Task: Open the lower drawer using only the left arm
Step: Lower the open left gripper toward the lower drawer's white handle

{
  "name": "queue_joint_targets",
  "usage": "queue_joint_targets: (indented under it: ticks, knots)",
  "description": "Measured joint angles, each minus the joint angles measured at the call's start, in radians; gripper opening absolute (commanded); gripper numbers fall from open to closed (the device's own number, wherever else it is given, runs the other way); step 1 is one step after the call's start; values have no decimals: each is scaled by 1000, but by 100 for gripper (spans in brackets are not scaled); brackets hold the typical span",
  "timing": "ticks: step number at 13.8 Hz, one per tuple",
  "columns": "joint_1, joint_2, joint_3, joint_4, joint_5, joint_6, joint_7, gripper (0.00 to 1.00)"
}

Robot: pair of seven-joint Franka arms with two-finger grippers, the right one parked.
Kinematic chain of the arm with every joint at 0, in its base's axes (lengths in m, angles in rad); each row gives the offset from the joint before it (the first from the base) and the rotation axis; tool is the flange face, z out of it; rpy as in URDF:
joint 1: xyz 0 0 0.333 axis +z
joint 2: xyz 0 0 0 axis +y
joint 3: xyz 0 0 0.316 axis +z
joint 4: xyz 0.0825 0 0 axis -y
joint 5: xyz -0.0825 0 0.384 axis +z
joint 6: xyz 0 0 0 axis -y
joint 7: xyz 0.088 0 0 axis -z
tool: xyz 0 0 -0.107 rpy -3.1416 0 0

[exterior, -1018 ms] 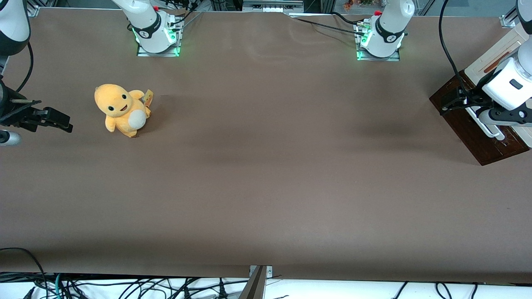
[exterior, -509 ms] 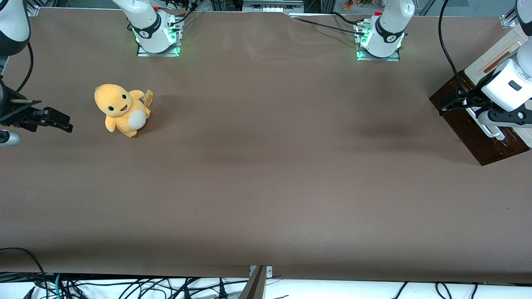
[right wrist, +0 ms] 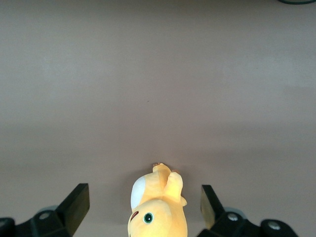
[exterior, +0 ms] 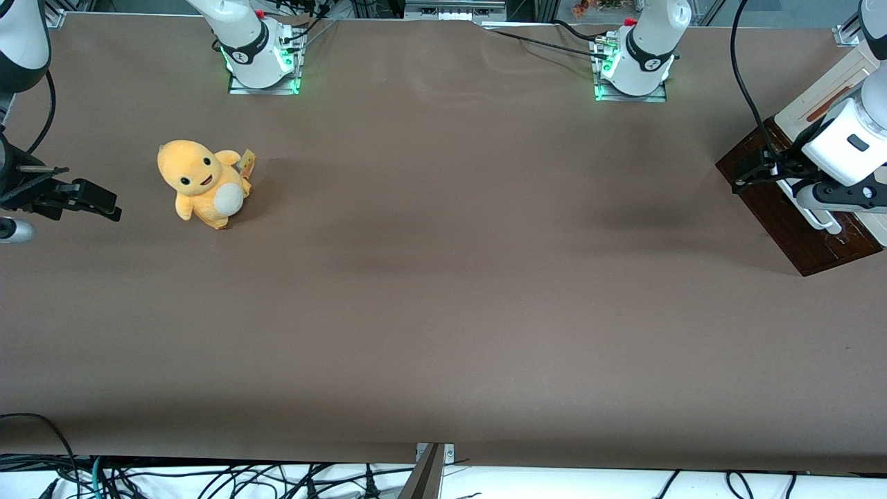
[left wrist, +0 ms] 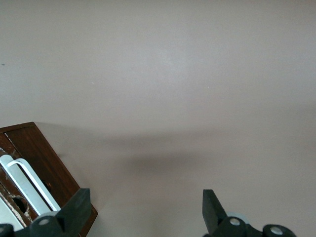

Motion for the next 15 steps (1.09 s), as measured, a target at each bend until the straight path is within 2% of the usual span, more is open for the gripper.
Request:
queue_joint_targets:
  ticks: [4,8,10,15]
  knots:
    - [3,6,1,-2,0,-1,-3,100]
    - [24,70,13,-12,7,-3,-59,100]
    - [31,131,13,-17,75,-11,-77,100]
    - [45,352,15,-23,346,-37,-221,100]
